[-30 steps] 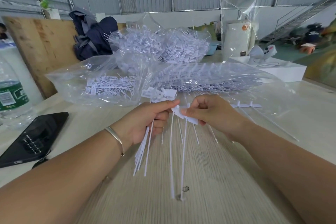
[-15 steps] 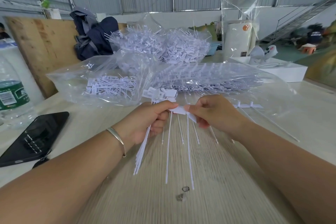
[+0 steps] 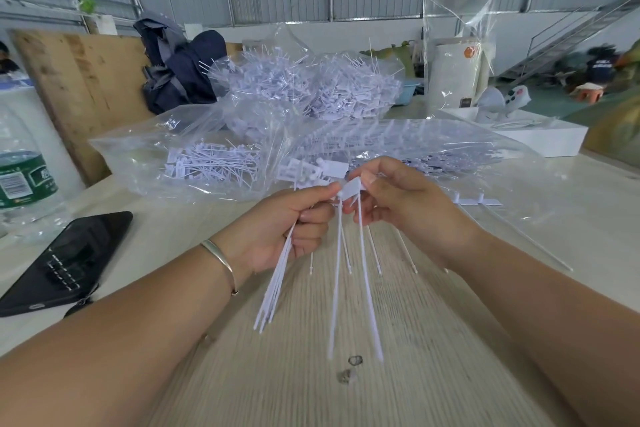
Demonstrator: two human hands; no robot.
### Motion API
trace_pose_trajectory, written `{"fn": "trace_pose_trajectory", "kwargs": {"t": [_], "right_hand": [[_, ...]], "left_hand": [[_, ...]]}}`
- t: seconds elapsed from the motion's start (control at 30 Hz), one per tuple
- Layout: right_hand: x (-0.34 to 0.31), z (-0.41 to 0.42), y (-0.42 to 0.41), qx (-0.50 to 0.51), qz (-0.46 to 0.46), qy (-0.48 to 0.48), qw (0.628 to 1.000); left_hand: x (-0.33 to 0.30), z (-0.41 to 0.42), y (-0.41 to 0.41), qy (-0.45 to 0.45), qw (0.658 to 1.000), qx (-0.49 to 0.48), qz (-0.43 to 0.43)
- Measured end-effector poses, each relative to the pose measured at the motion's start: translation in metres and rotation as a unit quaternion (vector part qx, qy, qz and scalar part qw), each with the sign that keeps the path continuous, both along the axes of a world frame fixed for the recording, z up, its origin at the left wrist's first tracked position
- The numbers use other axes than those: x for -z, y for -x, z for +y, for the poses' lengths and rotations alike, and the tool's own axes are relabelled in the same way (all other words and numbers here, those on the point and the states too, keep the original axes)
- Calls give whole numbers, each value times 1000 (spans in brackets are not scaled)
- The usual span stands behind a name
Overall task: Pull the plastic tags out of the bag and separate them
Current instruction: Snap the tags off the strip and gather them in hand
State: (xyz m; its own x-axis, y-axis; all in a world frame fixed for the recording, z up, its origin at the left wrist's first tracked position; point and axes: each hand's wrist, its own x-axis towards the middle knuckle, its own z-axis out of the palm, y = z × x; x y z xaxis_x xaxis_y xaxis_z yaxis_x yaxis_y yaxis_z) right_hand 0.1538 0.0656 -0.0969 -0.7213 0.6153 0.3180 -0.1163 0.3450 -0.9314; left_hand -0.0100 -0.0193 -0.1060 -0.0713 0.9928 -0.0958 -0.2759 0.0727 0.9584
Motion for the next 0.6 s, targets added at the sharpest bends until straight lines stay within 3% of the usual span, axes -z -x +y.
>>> {"fn": "trace_pose_trajectory", "kwargs": {"t": [0.23, 0.43, 0.6], "right_hand": [[-2, -4, 2, -5, 25, -16, 1000], [-2, 0, -1, 76, -68, -120, 988], [3, 0, 0, 96, -95, -145, 980]], "left_hand": [[-6, -2, -2, -22, 998, -29, 48], [1, -2, 4, 1, 994, -85, 62], [4, 0, 1, 6, 992, -92, 91]]}}
